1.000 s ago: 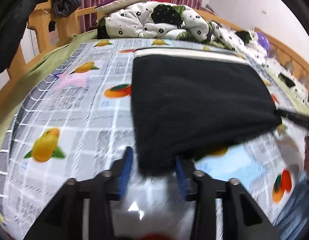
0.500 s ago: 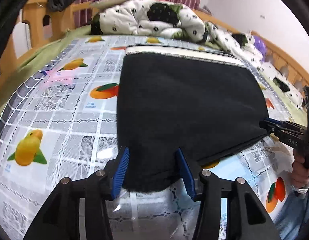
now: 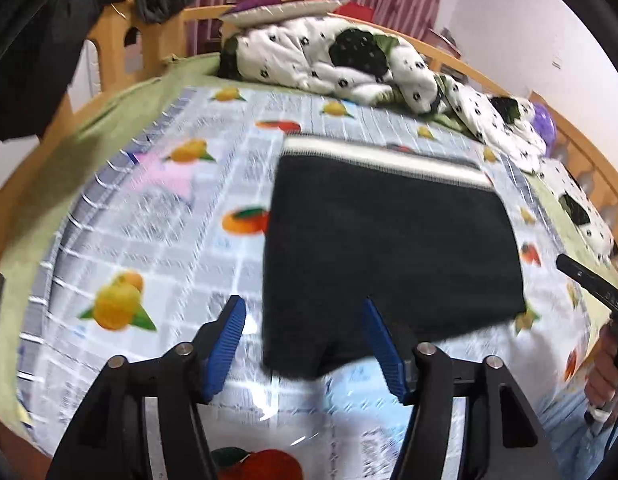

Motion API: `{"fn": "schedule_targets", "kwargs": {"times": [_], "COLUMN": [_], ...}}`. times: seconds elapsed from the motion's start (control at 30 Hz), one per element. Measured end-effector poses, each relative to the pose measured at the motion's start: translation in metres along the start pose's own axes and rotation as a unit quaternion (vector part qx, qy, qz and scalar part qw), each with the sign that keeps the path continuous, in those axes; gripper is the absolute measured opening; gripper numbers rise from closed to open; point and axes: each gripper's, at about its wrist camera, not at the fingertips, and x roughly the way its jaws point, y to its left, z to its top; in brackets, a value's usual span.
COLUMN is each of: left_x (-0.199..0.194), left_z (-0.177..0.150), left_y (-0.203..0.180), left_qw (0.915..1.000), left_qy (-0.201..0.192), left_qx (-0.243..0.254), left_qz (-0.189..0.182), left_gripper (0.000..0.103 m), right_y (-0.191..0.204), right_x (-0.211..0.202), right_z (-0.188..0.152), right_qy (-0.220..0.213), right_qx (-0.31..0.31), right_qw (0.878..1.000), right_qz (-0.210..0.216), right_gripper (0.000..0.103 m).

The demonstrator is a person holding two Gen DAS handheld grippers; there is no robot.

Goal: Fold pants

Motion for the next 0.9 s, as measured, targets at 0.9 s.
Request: {"fn": "schedule_targets", "kwargs": {"times": [0.9], "left_x": [0.174], "left_z": [0.077], "left_y": [0.037], "left_qw": [0.9816], "left_qy": [0.103], "left_qx": [-0.083], "left_qz": [-0.137], "left_gripper": [0.026], "right_y": [-0.021], "right_x": [0.157], "right_z": [0.085], "right_qy": [0.048], "right_qx": [-0.008], "right_qw": [0.997], "right_qz": [0.066], "right_gripper": [0.022]}}
